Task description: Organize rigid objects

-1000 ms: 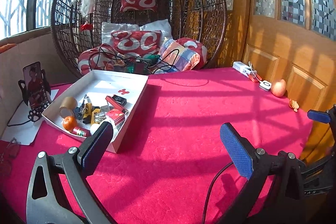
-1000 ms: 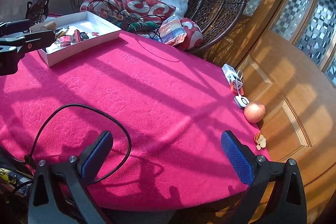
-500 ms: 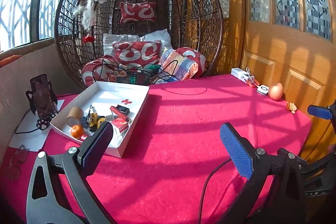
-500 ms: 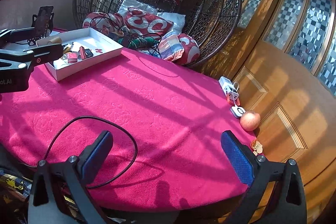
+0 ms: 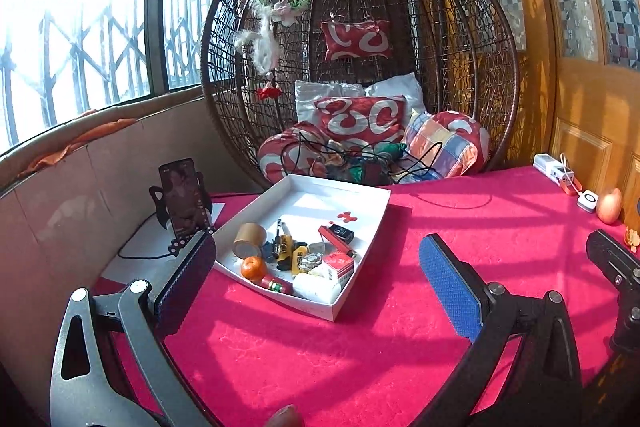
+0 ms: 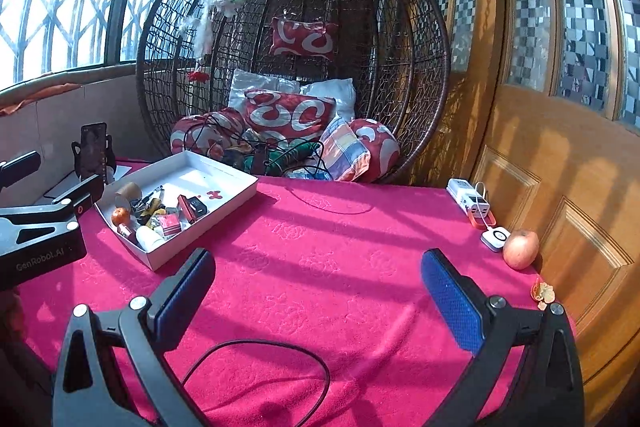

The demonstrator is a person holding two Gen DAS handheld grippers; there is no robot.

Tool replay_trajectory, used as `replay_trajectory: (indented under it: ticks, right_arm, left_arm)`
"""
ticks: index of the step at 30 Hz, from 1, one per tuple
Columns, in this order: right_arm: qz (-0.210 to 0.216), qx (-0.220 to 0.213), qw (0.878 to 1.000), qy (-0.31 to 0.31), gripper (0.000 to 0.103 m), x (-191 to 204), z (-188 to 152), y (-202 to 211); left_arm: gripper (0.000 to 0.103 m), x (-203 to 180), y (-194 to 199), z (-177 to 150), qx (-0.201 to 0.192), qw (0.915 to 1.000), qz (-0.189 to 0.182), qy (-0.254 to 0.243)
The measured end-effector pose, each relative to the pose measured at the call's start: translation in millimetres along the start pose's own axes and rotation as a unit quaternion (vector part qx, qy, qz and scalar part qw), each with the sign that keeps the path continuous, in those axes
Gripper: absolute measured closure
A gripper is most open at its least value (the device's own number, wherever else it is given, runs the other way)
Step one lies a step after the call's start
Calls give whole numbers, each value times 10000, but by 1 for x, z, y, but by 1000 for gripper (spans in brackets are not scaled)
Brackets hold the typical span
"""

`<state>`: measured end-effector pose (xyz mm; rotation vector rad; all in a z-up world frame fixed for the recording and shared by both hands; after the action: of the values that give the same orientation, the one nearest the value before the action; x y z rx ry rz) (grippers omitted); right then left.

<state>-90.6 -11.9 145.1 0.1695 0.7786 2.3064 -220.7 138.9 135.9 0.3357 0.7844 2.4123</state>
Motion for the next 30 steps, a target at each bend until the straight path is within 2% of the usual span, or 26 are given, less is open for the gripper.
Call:
replay_trajectory:
  ticks: [4,6,9,12,18,22,30]
  right_arm:
    - [599,-844,9945,-180,0,15,26,20]
    - [640,-1082,9920,-82,0,25,34,25]
    - [474,-1287,9905,41,0,39,40,29]
    - [554,-1213,9911,23,0,48,41,24]
    - [1029,-703,9912,-438,0,46,31,-3]
    - [972,-237,9946,-289,0,52,24,-18]
    - [885,-190,9947,-492,0,46,16,-26]
  left_arm:
    - [0,10,2,2,74,9991,387,155]
    - [0,10,4,2,153,9990,403,103]
    - [0,9,8,-1,236,9989,392,116]
    - [0,12,10,-5,221,9990,354,186]
    - [0,15,0,-7,357,9988,191,286]
    - [0,16,-10,-11,460,9983,198,305]
    - [0,18,-25,-15,626,9974,141,327]
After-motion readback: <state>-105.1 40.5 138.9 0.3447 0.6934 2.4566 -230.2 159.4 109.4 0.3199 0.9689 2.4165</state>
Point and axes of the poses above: each gripper's, at about its wrist camera, not at the fingertips, and y roughly against the way its jaws point, x to its left, z to its top, the point moved 9 cm from there along -y, roughly the way its jaws point, and after that the axes turned 15 degrees about x, right-handed, at the moved point
